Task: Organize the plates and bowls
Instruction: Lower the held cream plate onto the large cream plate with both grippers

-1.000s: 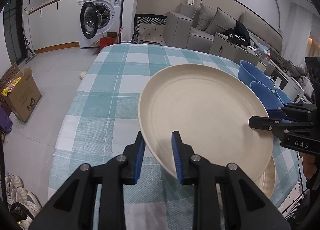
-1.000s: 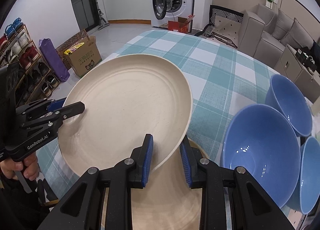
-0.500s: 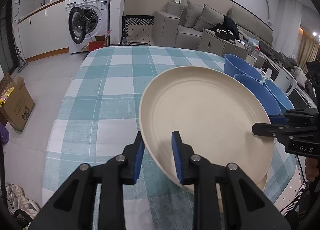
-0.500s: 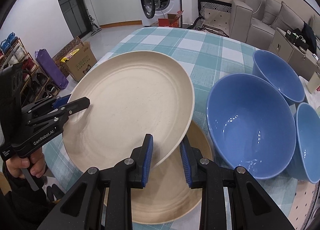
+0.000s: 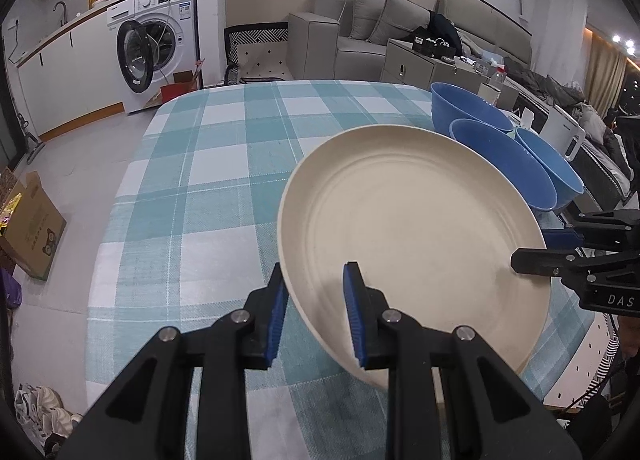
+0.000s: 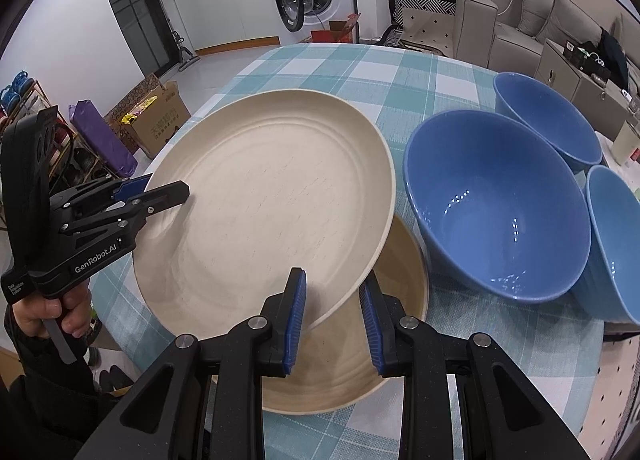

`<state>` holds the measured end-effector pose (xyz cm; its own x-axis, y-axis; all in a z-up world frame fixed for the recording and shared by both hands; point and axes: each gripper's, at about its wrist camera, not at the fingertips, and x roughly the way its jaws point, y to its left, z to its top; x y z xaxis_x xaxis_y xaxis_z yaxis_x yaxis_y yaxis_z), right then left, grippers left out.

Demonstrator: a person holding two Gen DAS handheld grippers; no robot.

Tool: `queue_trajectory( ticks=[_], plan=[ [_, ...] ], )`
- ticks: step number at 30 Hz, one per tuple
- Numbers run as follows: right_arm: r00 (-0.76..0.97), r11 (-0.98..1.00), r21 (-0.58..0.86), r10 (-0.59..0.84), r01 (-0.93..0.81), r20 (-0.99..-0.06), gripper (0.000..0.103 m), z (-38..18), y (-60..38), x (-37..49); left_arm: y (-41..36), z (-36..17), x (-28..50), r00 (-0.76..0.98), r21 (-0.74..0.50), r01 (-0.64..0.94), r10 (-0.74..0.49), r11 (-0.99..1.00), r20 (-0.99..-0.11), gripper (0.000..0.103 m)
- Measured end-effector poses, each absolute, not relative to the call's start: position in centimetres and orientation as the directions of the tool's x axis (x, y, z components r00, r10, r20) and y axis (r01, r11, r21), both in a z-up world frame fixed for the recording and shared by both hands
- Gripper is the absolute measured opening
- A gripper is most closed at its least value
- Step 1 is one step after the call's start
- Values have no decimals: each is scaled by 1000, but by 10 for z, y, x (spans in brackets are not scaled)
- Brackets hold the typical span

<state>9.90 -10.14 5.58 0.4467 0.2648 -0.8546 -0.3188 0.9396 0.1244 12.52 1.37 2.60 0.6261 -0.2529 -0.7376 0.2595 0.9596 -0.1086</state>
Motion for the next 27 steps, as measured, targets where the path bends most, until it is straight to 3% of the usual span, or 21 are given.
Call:
queue_trajectory(
  ticks=[27],
  plan=[
    [405,949,153,259,-275,-877,28,36,-118,77,-12,13,116,568,-39,359,-251,933,-784,27]
  ],
)
